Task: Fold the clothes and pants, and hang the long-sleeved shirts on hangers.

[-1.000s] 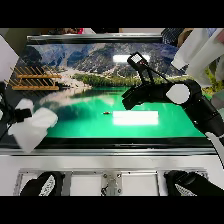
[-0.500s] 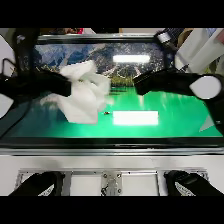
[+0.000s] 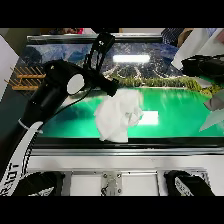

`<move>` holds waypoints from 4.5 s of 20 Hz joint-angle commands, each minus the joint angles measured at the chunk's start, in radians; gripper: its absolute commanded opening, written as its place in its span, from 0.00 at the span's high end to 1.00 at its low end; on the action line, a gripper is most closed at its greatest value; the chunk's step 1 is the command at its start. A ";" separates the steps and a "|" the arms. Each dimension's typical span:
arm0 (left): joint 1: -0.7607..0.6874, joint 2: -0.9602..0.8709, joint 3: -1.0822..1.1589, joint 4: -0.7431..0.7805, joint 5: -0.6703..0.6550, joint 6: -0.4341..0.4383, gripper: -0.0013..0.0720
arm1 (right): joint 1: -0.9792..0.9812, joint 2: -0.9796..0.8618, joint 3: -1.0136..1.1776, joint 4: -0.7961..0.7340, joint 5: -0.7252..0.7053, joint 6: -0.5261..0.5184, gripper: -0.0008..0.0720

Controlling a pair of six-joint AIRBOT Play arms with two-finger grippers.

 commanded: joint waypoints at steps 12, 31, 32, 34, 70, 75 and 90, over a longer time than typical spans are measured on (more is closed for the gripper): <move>0.234 0.192 -0.798 -0.486 -0.036 0.085 0.01 | -0.024 -0.171 -0.237 0.014 0.177 0.042 0.19; 0.142 -0.064 -0.697 -0.497 0.060 0.100 0.97 | 0.247 -0.425 -0.596 0.374 -0.150 0.043 0.18; 0.151 -0.064 -0.697 -0.497 0.045 0.100 0.97 | 0.274 -0.448 -0.595 0.394 -0.191 0.043 0.18; 0.169 -0.063 -0.697 -0.497 0.019 0.101 0.97 | 0.307 -0.478 -0.595 0.410 -0.232 0.042 0.19; 0.483 0.074 0.083 -0.409 0.097 0.085 0.97 | 0.046 -0.080 -0.055 -0.061 0.303 0.367 0.98; 0.481 -0.265 0.203 -0.479 0.186 0.069 0.00 | -0.012 -0.344 -0.096 -0.063 0.010 0.492 0.39; 0.708 -0.251 -0.356 -0.484 -0.078 0.070 0.14 | -0.091 0.042 -0.182 0.006 0.155 0.219 0.09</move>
